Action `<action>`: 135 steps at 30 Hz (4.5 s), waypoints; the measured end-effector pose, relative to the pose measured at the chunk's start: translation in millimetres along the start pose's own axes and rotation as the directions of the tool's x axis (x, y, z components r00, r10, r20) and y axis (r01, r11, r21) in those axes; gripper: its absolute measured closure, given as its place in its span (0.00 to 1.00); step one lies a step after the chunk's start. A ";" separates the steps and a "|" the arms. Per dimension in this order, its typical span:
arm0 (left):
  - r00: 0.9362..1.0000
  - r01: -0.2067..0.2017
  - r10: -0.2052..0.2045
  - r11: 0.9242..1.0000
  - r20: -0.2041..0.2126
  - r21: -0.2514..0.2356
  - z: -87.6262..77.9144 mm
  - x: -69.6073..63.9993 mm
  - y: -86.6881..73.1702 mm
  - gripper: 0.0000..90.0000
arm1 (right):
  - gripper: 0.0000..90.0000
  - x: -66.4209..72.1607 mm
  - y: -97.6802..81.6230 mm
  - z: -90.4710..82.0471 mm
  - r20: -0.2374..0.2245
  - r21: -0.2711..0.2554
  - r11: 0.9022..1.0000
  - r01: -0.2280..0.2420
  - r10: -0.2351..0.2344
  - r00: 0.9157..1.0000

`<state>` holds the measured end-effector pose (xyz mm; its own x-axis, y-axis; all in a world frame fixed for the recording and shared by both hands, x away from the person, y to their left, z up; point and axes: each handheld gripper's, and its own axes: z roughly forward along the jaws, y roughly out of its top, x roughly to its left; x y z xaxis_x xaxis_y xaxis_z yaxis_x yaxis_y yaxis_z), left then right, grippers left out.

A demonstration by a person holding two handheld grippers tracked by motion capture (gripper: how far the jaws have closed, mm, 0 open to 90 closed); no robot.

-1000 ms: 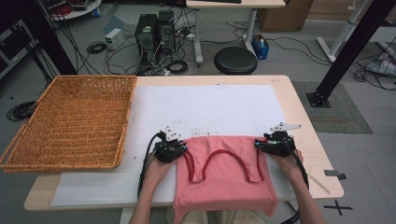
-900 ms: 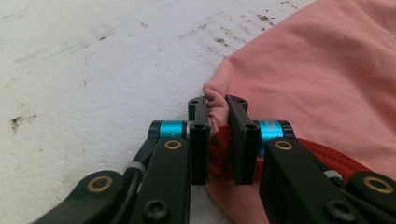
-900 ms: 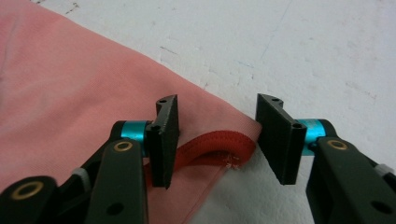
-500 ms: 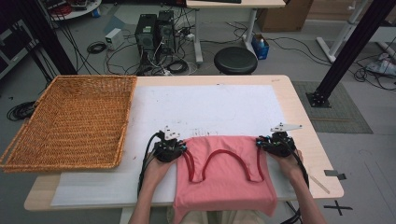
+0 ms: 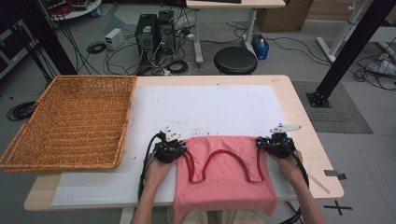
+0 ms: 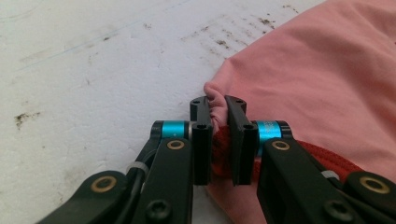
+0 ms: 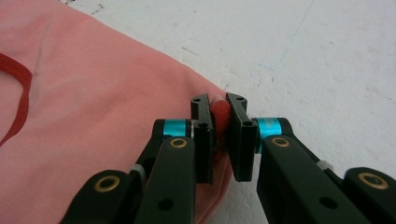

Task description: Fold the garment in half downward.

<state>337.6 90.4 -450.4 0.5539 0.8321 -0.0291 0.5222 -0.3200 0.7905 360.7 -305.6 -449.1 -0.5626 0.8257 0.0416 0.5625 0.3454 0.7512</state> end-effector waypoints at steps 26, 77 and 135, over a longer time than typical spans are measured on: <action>0.999 0.018 -0.024 0.992 -0.047 -0.124 -27.6 31.0 66.8 0.90 | 0.91 -2.9 71.1 -24.8 0.008 -0.122 0.992 -0.018 0.019 1.000; 0.984 0.157 -0.164 0.982 -0.069 -0.100 43.6 106.0 119.6 0.90 | 0.91 -57.1 141.4 64.2 0.046 -0.005 1.000 -0.028 0.028 0.999; 0.982 0.191 -0.191 0.979 0.006 -0.065 13.3 75.7 31.9 0.90 | 0.90 -9.4 82.5 35.7 -0.003 0.068 0.997 0.027 -0.027 1.000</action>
<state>404.8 137.1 -435.6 0.4475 0.8753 -0.1831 0.5755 -0.1251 0.8082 434.0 -268.9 -411.1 -0.5794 0.8147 0.0229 0.5866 0.3973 0.7057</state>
